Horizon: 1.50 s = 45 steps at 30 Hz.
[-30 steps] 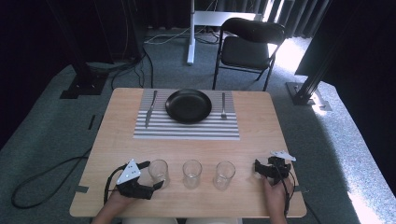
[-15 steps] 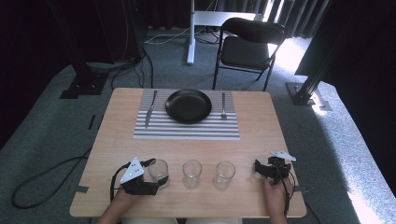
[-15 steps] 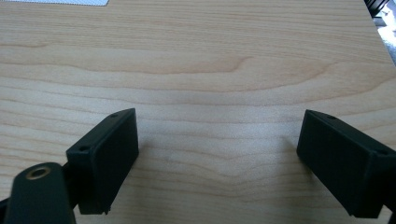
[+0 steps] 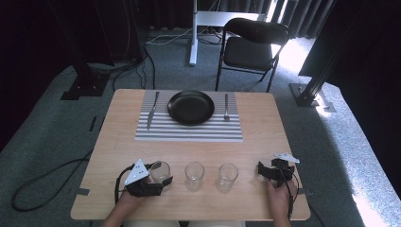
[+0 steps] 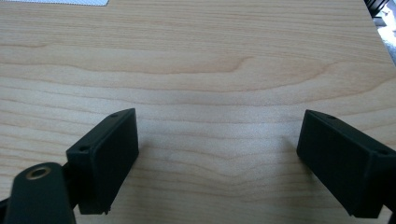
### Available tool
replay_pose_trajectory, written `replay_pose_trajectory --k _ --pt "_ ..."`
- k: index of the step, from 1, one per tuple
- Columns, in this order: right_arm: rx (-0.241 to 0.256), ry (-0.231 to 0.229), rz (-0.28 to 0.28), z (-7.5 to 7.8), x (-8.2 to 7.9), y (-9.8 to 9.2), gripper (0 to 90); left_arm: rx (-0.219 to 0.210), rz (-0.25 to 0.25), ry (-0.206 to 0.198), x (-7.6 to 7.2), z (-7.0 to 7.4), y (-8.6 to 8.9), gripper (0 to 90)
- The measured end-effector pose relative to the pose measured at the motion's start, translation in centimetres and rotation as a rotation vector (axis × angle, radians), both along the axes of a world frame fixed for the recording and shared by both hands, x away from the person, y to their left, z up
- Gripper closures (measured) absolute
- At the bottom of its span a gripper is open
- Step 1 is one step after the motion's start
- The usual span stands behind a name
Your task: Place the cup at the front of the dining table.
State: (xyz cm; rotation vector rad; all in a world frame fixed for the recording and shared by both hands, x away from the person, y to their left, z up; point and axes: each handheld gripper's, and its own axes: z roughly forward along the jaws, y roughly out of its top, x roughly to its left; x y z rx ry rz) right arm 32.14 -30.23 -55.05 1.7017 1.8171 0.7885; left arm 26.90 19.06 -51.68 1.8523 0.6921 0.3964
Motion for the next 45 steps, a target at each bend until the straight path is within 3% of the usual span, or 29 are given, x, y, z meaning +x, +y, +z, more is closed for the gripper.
replay_pose_trajectory --k 5,9,14,22,25,41,45 --pt "0.000 0.000 0.000 0.0 0.0 0.0 12.1 0.051 0.014 -0.017 -0.2 0.2 -0.3 28.9" --pt "-0.001 0.000 0.000 0.0 0.0 0.0 12.1 0.061 0.023 0.003 -0.1 0.4 -0.3 29.4" --pt "-0.001 0.000 0.000 0.0 0.0 0.0 12.1 0.101 0.034 -0.004 -0.3 0.8 -0.5 29.7" --pt "0.000 0.000 -0.001 0.0 0.0 0.0 12.1 0.098 0.058 0.012 0.0 1.6 -0.1 29.7" --pt "-0.001 0.001 0.000 0.0 0.0 0.0 12.1 0.115 0.080 0.014 0.3 1.8 0.1 29.7" --pt "-0.001 0.000 0.001 0.0 0.0 0.0 12.1 0.150 0.178 0.023 2.7 3.1 1.0 29.5" --pt "-0.002 0.000 0.001 0.0 0.0 0.0 12.1 0.129 0.196 0.041 3.6 3.3 1.2 29.5"
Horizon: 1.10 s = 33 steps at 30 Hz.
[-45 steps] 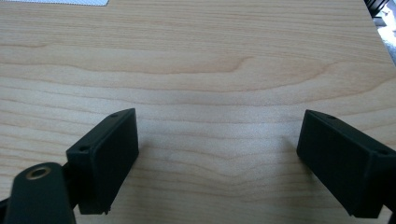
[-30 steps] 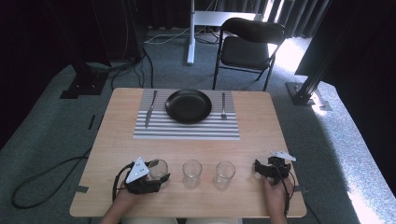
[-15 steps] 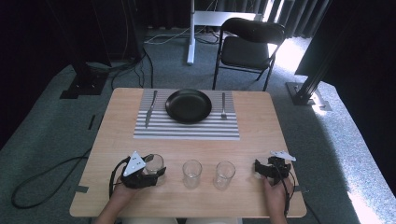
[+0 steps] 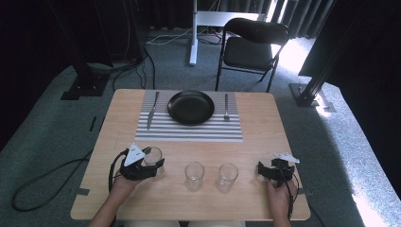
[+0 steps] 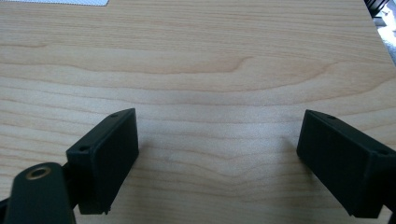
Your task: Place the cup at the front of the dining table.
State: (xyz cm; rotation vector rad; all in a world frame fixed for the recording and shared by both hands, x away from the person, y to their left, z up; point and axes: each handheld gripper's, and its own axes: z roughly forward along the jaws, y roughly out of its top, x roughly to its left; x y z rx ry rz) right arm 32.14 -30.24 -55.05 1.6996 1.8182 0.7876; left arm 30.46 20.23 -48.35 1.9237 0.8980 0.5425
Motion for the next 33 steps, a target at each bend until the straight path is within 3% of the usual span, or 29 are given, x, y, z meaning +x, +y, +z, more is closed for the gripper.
replay_pose_trajectory --k 8,33 --pt "0.000 0.000 0.000 0.0 0.0 0.0 12.1 0.015 0.056 -0.011 1.7 0.7 -0.3 29.3" --pt "0.000 0.000 0.000 0.0 0.0 0.0 12.1 -0.001 0.195 -0.011 7.6 2.0 -1.9 29.2"
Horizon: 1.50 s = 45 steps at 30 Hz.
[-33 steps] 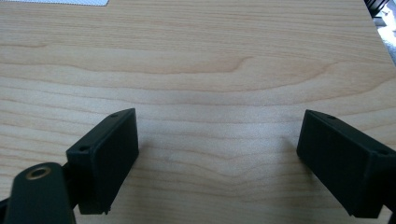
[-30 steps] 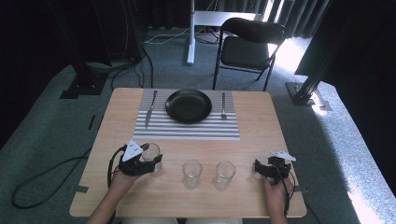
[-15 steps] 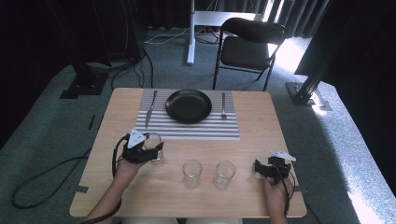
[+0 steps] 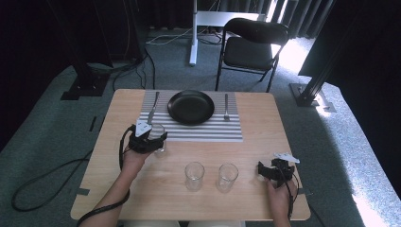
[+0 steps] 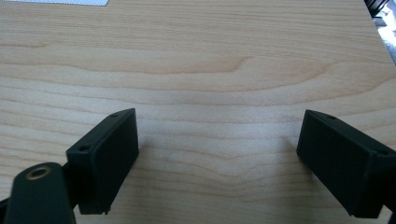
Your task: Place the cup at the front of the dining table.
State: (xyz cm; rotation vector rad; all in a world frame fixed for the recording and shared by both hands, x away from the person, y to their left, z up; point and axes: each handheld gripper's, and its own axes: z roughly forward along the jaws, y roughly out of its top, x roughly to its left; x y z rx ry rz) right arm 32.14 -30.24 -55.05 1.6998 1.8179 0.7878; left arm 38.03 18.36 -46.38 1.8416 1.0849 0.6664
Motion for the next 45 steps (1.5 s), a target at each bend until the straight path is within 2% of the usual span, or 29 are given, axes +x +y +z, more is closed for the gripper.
replay_pose_trajectory --k 2,5,8,11,14,19,24,27,32,34,38,42,43,45 --pt "0.000 0.000 0.000 0.0 0.0 0.0 12.1 -0.007 0.006 0.001 0.4 0.1 -0.1 29.2" --pt "0.000 0.000 0.000 0.0 0.0 0.0 12.1 0.018 0.006 0.008 1.1 0.3 -0.4 29.2" --pt "0.000 0.000 0.000 0.0 0.0 0.0 12.1 0.021 0.008 0.013 1.8 0.5 -0.5 29.2" --pt "0.000 0.000 0.000 0.0 0.0 0.0 12.1 0.034 0.012 -0.007 2.5 0.9 -0.5 29.2" --pt "0.000 0.000 0.000 0.0 0.0 0.0 12.1 0.009 0.037 -0.002 3.5 1.3 -0.1 29.2" --pt "0.000 0.000 0.000 0.0 0.0 0.0 12.1 0.013 0.046 0.012 4.6 1.6 0.0 29.2" --pt "0.000 0.000 0.000 0.0 0.0 0.0 12.1 0.000 0.065 0.036 6.2 1.3 0.0 29.2" --pt "0.000 0.000 0.000 0.0 0.0 0.0 12.1 0.021 0.067 0.044 7.0 1.4 -0.4 29.2" --pt "0.000 0.000 0.000 0.0 0.0 0.0 12.1 0.027 0.064 0.050 7.9 1.3 -0.5 29.2" --pt "0.000 -0.001 0.000 0.0 0.0 0.0 12.1 0.014 0.079 0.057 8.4 1.2 -0.4 29.2" --pt "-0.001 0.000 0.001 0.0 0.0 0.0 12.1 0.030 0.079 0.057 9.2 1.0 -0.8 29.2" --pt "0.000 0.000 0.000 0.0 0.0 0.0 12.1 0.050 0.086 0.063 9.8 0.5 -1.1 29.2" --pt "0.000 0.000 0.000 0.0 0.0 0.0 12.1 0.046 0.104 0.071 10.1 0.1 -1.0 29.3" --pt "-0.001 0.000 0.000 0.0 0.0 0.0 12.1 0.037 0.103 0.078 10.3 -0.5 -0.9 29.3"
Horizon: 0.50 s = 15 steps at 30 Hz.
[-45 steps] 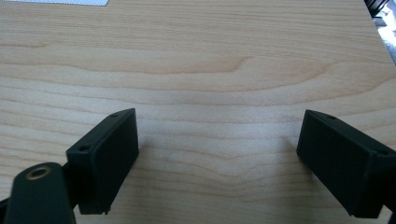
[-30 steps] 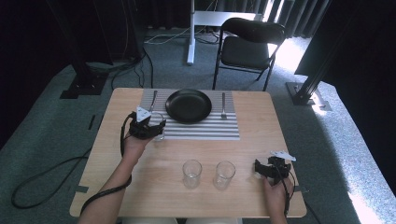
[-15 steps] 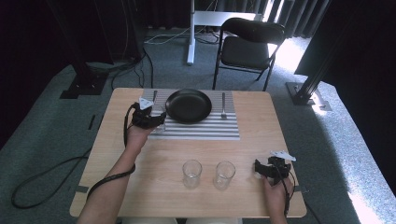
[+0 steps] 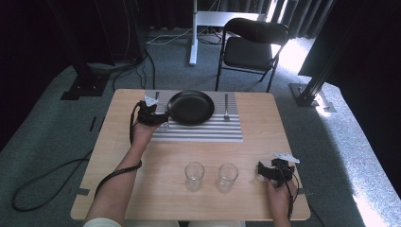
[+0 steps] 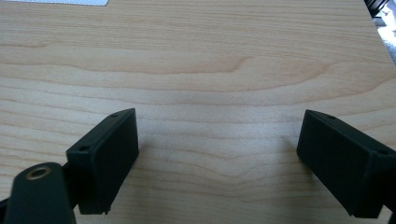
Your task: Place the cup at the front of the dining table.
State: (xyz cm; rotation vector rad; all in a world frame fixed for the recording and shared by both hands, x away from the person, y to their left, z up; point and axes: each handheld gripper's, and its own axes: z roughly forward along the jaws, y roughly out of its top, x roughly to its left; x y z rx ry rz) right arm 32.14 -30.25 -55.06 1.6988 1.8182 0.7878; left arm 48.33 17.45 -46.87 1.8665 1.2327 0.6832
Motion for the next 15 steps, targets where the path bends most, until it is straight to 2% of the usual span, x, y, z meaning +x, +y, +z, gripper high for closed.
replay_pose_trajectory --k 2,8,9,10,12,15 --pt "0.000 0.000 0.000 0.0 0.0 0.0 12.1 -0.001 0.003 0.006 0.1 -0.4 0.0 29.3" --pt "0.000 0.000 -0.001 0.0 0.0 0.0 12.3 -0.010 -0.008 -0.021 0.2 -0.9 -0.1 28.9" --pt "0.000 0.000 -0.001 0.0 0.0 0.0 12.3 -0.014 -0.016 -0.014 0.2 -0.9 -0.1 26.7" --pt "0.000 0.000 -0.001 0.0 0.0 0.0 12.3 -0.028 -0.014 -0.007 0.2 -1.0 0.0 18.6" --pt "0.000 0.001 -0.001 0.0 0.0 0.0 12.3 -0.029 -0.013 -0.004 0.1 -1.0 0.2 18.7" --pt "0.000 0.000 -0.001 0.0 -0.1 0.0 12.3 -0.052 -0.004 0.001 -0.4 -1.2 0.4 18.7"
